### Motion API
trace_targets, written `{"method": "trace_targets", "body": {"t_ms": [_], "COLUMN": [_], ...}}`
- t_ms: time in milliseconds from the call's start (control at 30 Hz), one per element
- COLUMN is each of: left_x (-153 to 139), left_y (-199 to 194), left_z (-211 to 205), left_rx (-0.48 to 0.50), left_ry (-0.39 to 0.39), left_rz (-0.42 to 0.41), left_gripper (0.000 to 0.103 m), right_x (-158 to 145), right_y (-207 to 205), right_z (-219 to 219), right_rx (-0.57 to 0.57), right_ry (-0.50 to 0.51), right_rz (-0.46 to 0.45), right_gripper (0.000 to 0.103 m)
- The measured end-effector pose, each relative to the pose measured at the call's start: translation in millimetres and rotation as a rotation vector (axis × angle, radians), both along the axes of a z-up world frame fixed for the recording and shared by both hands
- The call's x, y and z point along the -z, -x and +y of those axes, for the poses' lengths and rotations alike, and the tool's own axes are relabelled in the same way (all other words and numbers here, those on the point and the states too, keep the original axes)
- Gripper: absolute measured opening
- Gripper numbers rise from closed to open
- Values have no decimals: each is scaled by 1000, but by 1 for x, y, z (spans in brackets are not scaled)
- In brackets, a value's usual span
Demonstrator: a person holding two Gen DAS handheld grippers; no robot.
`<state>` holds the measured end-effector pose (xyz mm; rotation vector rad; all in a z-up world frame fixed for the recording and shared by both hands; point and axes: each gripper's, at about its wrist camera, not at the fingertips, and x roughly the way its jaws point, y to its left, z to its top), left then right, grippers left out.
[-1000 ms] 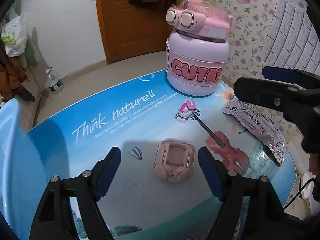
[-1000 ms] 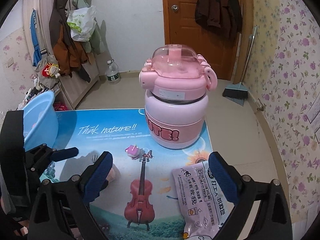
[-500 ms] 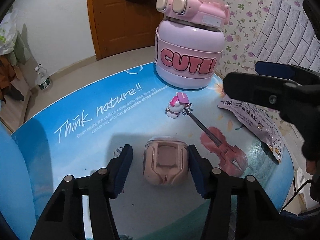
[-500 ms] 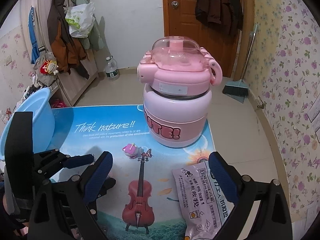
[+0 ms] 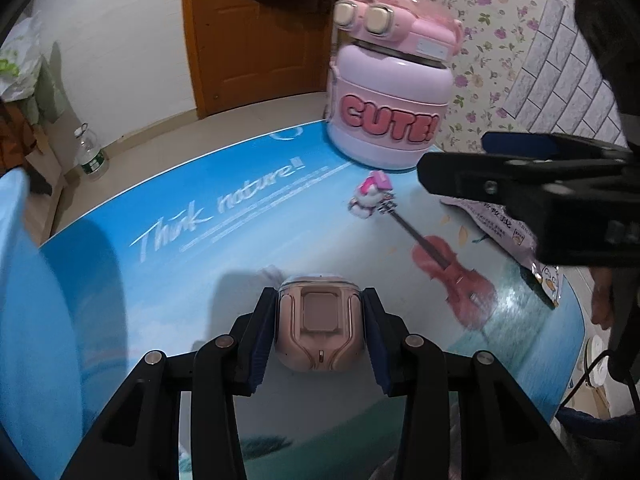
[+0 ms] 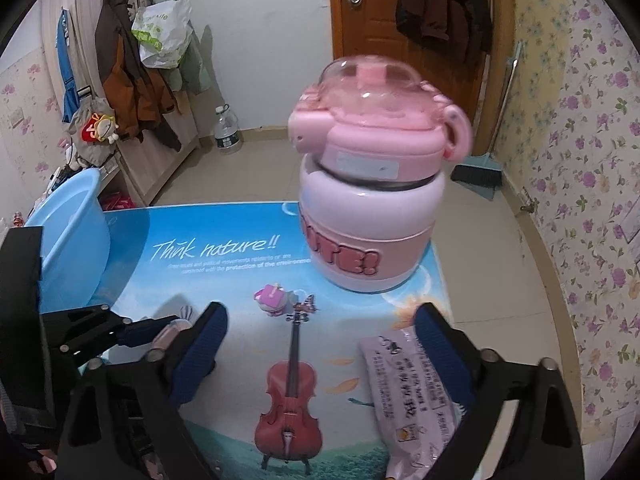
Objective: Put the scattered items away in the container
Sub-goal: 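Close the left gripper on the pink case while the right grasps the pink figurine, then lift the pink case with the left gripper while the right holds the pink figurine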
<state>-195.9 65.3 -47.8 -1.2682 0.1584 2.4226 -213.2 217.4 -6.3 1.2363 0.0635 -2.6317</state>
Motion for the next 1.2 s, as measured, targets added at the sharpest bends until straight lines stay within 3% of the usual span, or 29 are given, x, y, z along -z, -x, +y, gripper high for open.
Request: {"method": "trace_targets", "body": {"t_ms": [267,500,867,1100,1200], "left_x": [-3,-4,-7,-10,-12], "left_y": [-18,-35,-43,-46,-49], "left_z": [-29,-48,-65,-65,-65], "left_rx": [-63,-97,-128,-121,-116], "left_ry": [-9,-25,-32,-34,-33], "left_rz": [-12,-25,-23,-18,-12], "left_gripper": [40,40,40,40,40], "right_x": [11,23,46,46,45], "right_y": [11,27,49,46,43], "right_z": [-18,-35,-41,-44,-41], "right_rx": [-31,-49,-77,-114,-121], "right_ry": [11,-21,-37,-49,-37], "right_rz": [-40,-73,-159,-144,-140], "right_gripper": [89,80,51,25,25]}}
